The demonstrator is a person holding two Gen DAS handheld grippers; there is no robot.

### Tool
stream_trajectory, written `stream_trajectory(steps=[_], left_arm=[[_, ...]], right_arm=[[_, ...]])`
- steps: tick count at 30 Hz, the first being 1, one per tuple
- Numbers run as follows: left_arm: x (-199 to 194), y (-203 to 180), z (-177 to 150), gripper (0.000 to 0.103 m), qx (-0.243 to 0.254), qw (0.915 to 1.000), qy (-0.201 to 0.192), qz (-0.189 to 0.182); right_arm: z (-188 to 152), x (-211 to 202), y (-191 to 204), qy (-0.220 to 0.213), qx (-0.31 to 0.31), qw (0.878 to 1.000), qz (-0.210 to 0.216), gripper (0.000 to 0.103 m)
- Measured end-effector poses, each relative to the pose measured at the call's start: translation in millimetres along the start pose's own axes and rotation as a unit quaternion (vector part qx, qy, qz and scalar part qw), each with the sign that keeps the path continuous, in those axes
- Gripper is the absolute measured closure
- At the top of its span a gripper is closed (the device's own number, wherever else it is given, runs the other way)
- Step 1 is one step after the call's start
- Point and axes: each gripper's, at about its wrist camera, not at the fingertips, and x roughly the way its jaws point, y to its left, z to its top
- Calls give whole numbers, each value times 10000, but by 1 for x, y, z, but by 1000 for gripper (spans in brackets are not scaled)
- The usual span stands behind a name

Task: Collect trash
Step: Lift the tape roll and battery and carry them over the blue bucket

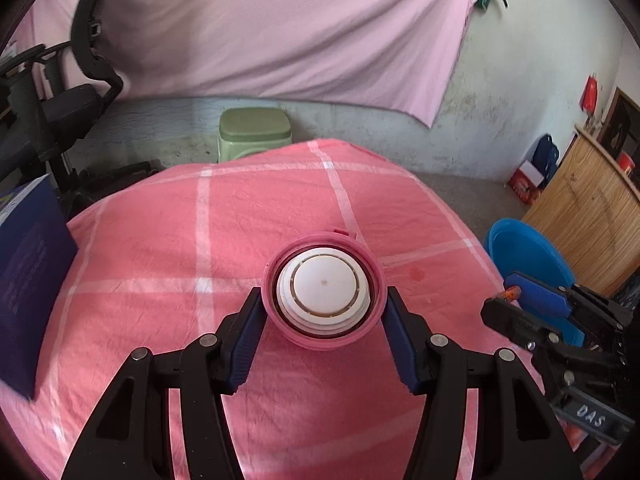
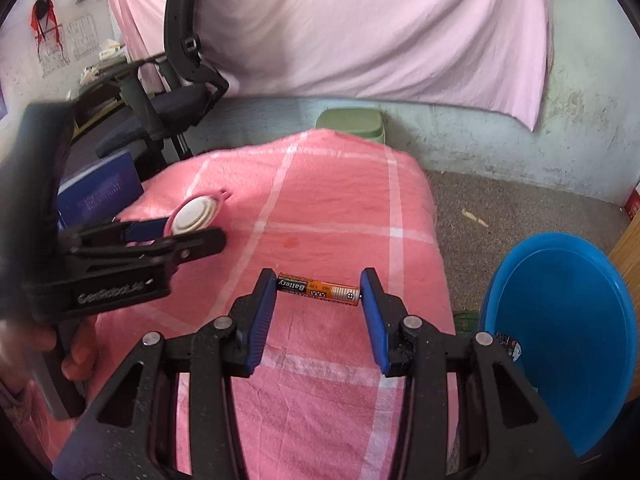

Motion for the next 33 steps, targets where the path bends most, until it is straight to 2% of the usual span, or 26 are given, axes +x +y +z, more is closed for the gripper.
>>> stream_trajectory(steps=[4, 7, 8, 10, 14, 17, 20, 23, 26, 29, 33], left_arm=[[-33, -1, -6, 51, -191, 9974, -698, 36], [-59, -11, -7, 51, -241, 9915, -1279, 12], [-67, -17, -6, 51, -252, 9885, -1489, -26], [-83, -28, -3, 51, -213, 9821, -1868, -86], [-111, -56, 0, 51, -63, 9665, -2556, -234], [-126, -81, 4, 51, 86, 9552, -2937, -344], [-135, -106, 3, 51, 311, 9446, -3238, -431], [-141, -132, 3, 51, 482, 9370, -3410, -593], [-139, -154, 3, 51, 661, 9346, -3424, -704], [-130, -187, 1, 51, 859, 9365, -3300, -822], [-105, -221, 1, 51, 1098, 9462, -2875, -1001]], right_arm=[[0, -18, -2, -486, 51, 9988, 1, 37], [0, -42, -7, -1074, 154, 9941, -29, 37], [-1, -55, -8, -1424, 126, 9896, -135, 37], [-2, -75, -7, -1861, 31, 9819, -351, 37], [-9, -128, -14, -2923, -21, 9534, -747, 37], [-17, -158, -22, -3465, 14, 9321, -1052, 37], [-27, -183, -34, -3815, 76, 9147, -1331, 37], [-37, -197, -49, -3930, 174, 9062, -1548, 37], [-46, -206, -68, -3912, 331, 9038, -1703, 37], [-52, -206, -91, -3771, 469, 9069, -1819, 37], [-66, -203, -116, -3498, 664, 9159, -1853, 37]])
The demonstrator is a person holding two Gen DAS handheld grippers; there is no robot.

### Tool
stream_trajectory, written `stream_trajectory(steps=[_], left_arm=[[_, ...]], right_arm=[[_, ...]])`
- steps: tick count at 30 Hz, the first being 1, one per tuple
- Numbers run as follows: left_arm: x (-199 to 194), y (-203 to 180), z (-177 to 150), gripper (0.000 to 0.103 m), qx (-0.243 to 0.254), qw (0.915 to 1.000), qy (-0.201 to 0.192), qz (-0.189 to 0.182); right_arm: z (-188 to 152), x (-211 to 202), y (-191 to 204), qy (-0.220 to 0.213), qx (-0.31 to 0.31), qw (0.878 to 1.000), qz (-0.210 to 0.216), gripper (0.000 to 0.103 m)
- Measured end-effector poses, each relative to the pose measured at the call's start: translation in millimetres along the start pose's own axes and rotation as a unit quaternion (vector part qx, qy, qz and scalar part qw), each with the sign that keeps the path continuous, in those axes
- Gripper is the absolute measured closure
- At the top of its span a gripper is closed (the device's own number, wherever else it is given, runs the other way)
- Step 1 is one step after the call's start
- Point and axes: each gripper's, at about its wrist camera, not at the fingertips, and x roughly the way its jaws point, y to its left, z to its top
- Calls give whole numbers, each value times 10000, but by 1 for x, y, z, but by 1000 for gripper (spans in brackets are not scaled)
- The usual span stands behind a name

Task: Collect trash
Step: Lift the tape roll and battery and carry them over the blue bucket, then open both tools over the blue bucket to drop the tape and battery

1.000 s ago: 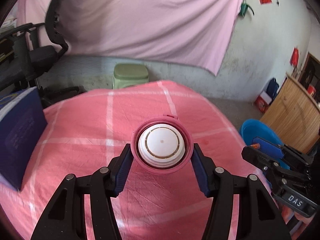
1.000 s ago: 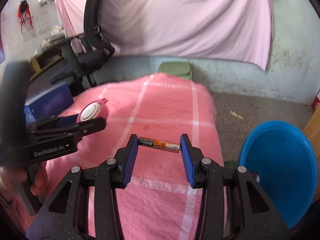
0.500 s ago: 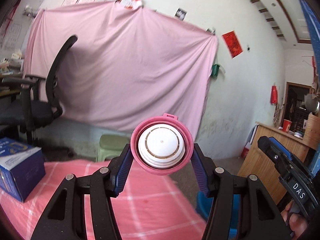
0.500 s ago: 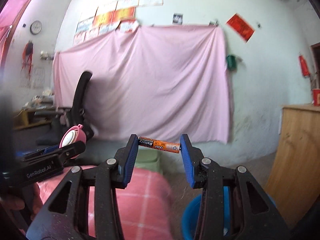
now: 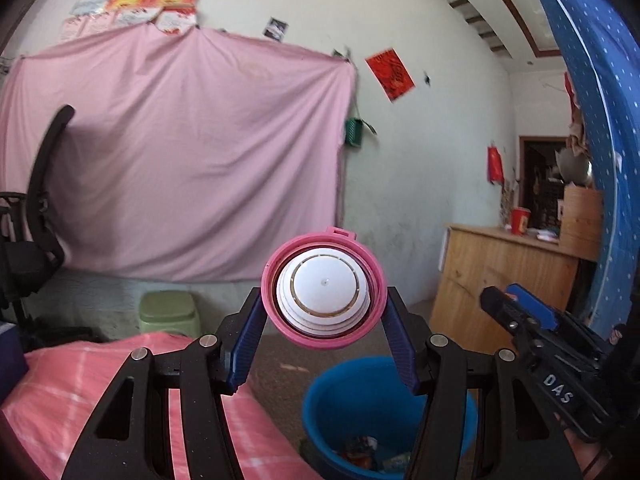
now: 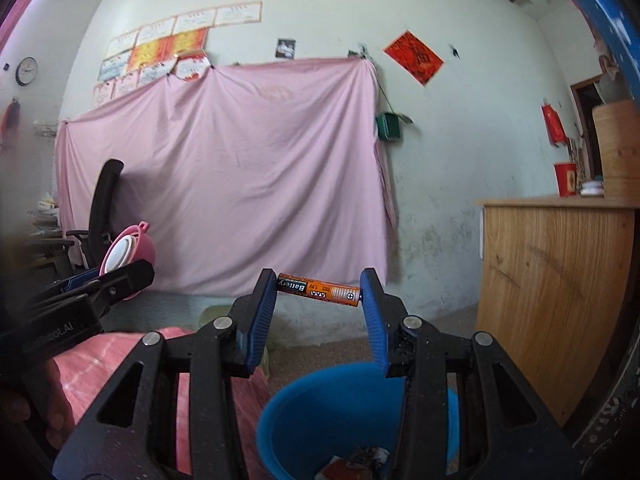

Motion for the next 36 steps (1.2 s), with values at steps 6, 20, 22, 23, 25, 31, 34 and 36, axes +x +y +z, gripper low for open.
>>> stream_trajectory(steps=[6, 20, 22, 23, 25, 31, 34, 36], left_arm=[[43, -21, -17, 51, -125, 9969, 769, -147], [109, -33, -47, 51, -506, 9742, 2194, -122], [113, -31, -50, 50, -577, 9713, 2305, -128], [115, -30, -51, 50, -608, 9695, 2371, -136], [119, -29, -53, 50, -671, 9659, 2498, -144], [114, -20, -55, 50, -765, 9638, 2553, -79], [105, -17, -52, 50, -732, 9674, 2424, -48], [100, -16, -49, 49, -689, 9690, 2371, -61]], right_arm=[[-27, 11, -33, 609, 243, 9978, -95, 37], [-60, 45, -59, 1573, 671, 9853, -29, 36], [-62, 50, -58, 1659, 646, 9840, -18, 36], [-64, 52, -57, 1715, 629, 9832, -10, 36], [-67, 55, -56, 1781, 632, 9820, -15, 36], [-68, 58, -57, 1839, 655, 9808, -28, 35], [-64, 56, -57, 1772, 652, 9820, -45, 34], [-63, 55, -56, 1748, 665, 9824, -40, 32]])
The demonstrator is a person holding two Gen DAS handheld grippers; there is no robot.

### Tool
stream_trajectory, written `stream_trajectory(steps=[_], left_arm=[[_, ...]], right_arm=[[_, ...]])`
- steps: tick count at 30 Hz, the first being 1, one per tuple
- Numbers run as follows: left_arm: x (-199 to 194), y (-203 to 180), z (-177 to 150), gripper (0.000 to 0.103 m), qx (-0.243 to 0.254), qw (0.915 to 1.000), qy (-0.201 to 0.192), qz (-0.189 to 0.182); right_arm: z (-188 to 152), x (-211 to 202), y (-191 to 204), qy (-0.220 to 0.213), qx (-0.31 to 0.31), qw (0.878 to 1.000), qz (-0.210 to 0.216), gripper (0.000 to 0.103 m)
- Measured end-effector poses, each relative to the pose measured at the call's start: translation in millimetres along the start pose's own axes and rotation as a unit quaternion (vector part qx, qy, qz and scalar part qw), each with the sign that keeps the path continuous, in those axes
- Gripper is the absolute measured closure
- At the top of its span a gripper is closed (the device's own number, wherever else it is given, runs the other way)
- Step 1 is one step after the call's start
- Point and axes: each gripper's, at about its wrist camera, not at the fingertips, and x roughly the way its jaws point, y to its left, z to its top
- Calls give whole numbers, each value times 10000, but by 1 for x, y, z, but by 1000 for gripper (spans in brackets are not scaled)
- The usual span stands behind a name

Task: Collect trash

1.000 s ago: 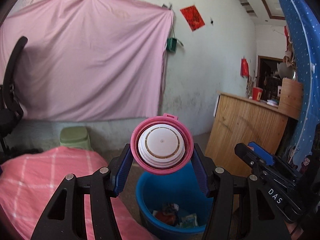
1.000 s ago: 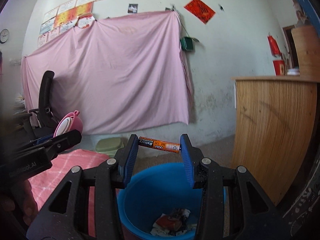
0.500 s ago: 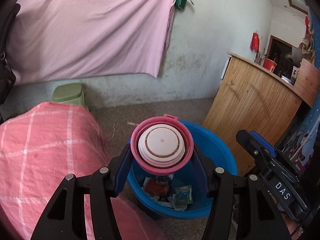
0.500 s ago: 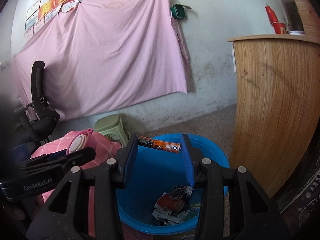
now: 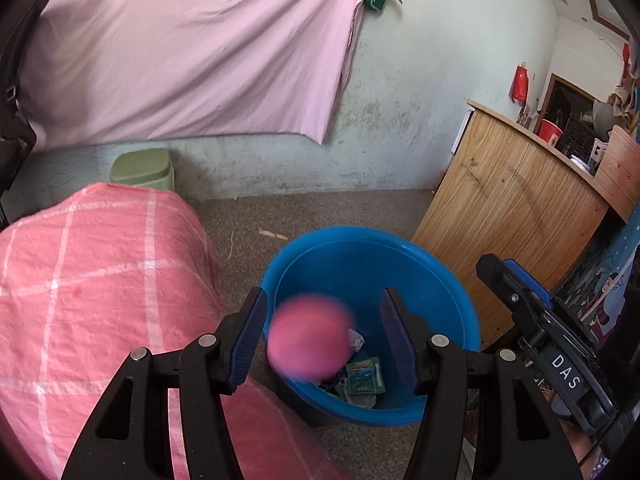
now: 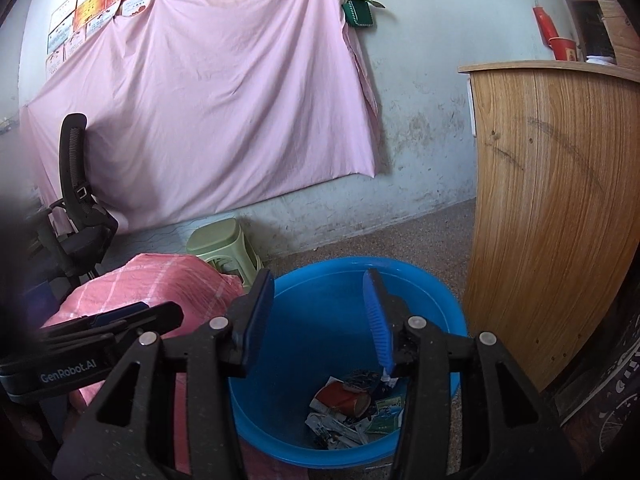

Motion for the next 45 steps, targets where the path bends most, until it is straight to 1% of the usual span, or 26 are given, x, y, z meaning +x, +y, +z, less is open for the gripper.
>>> stream_trajectory(steps=[3, 8, 11, 15, 17, 22, 24, 25, 27, 28, 32, 34, 37, 41, 45], left_arm=[[-6, -1, 0, 49, 64, 10000, -57, 33], [-16, 0, -1, 49, 25, 9997, -222, 37], [-29, 2, -1, 49, 32, 9989, -457, 96], [-46, 4, -4, 49, 22, 9975, -676, 213], [-56, 7, -5, 47, -15, 9966, -768, 287], [-90, 13, -12, 35, 5, 9930, -1051, 546], [-107, 16, -18, 34, 11, 9914, -1160, 601], [-116, 18, -22, 25, 4, 9908, -1201, 617], [-134, 21, -30, 12, -31, 9888, -1307, 713], [-146, 23, -37, 10, -58, 9870, -1413, 764], [-182, 27, -59, 8, -11, 9844, -1553, 831], [-203, 29, -71, 5, 41, 9827, -1617, 903], [-230, 34, -89, 2, 18, 9802, -1722, 974], [-262, 41, -112, 2, -18, 9786, -1777, 1039], [-292, 47, -134, 2, 51, 9763, -1826, 1163]], right_arm=[[1, -3, 1, -35, 4, 10000, -11, 30], [3, -10, 1, -118, 45, 9999, -12, 26], [6, -18, 2, -211, 52, 9998, -3, 23], [8, -32, 5, -378, 71, 9993, -20, 17], [9, -40, 8, -450, 51, 9990, -34, 13], [8, -62, 17, -524, 76, 9986, 2, 0], [6, -75, 24, -566, 41, 9984, 21, 0], [5, -80, 26, -583, 22, 9983, 14, 0], [-1, -96, 34, -615, 3, 9981, 39, 0], [-3, -101, 36, -621, -1, 9981, 55, 0], [-14, -132, 53, -671, -105, 9976, 135, 0], [-20, -147, 62, -715, -151, 9972, 184, 0], [-30, -168, 74, -779, -211, 9965, 227, 0], [-45, -198, 92, -886, -291, 9953, 270, 0], [-56, -224, 105, -1033, -375, 9936, 270, 0]])
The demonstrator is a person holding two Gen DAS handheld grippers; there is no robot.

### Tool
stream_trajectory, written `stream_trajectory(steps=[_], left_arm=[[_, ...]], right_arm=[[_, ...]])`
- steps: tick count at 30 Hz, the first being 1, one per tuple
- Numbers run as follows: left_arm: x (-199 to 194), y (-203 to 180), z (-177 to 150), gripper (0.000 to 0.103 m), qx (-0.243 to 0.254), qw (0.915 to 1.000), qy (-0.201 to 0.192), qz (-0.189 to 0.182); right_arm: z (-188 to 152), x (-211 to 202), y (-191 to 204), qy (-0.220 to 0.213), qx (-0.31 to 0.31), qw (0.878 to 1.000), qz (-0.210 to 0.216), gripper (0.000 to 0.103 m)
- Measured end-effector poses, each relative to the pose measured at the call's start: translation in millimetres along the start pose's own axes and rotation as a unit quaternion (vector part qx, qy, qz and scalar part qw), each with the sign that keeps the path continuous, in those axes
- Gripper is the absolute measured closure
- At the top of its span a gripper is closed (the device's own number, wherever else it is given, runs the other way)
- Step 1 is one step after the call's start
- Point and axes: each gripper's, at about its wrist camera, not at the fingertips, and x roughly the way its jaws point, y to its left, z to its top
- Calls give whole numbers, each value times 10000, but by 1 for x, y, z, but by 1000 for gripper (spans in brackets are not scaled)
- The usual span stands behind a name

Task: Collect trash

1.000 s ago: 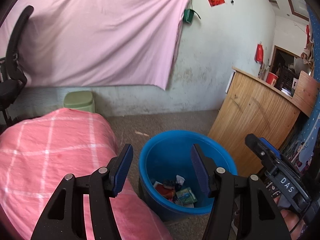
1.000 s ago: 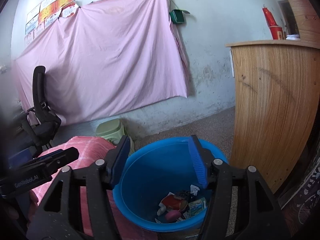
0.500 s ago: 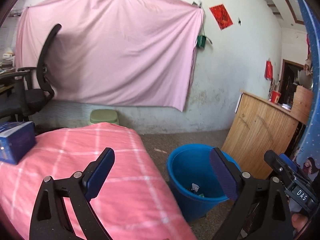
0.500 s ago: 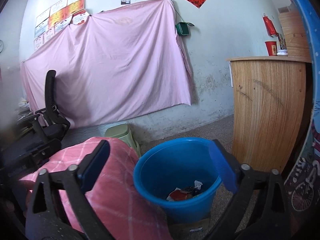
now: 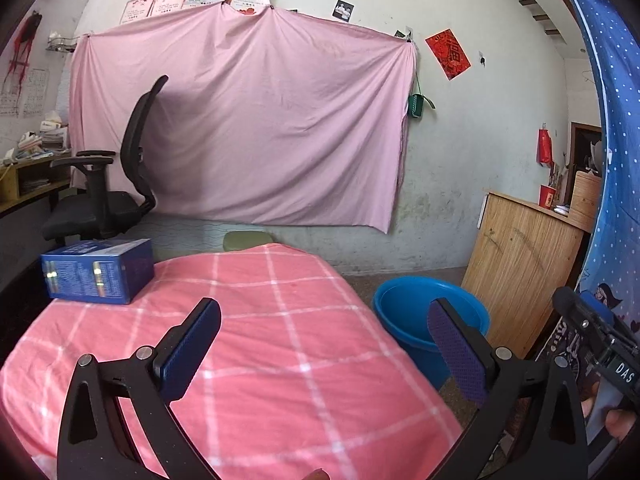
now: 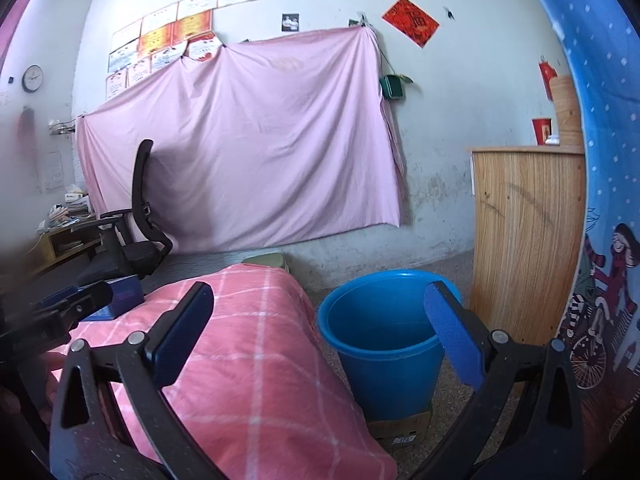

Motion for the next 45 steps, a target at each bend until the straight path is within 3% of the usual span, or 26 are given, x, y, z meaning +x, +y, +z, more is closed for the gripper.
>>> stream_trajectory(steps=[8, 16, 28, 45], left_arm=[[-49, 19, -28, 2, -37, 9999, -43, 146], [-73, 29, -60, 2, 89, 9991, -166, 375], [-72, 34, -83, 2, 93, 9981, -144, 595], [-66, 45, -85, 2, 27, 9981, -107, 613]], right_arm=[[-18, -44, 30, -89, -103, 9999, 15, 0], [-50, -63, 51, -75, -390, 9992, 9, 0], [-68, -53, 53, 198, -464, 9987, 50, 0], [-70, -50, 49, 299, -425, 9986, 44, 0]])
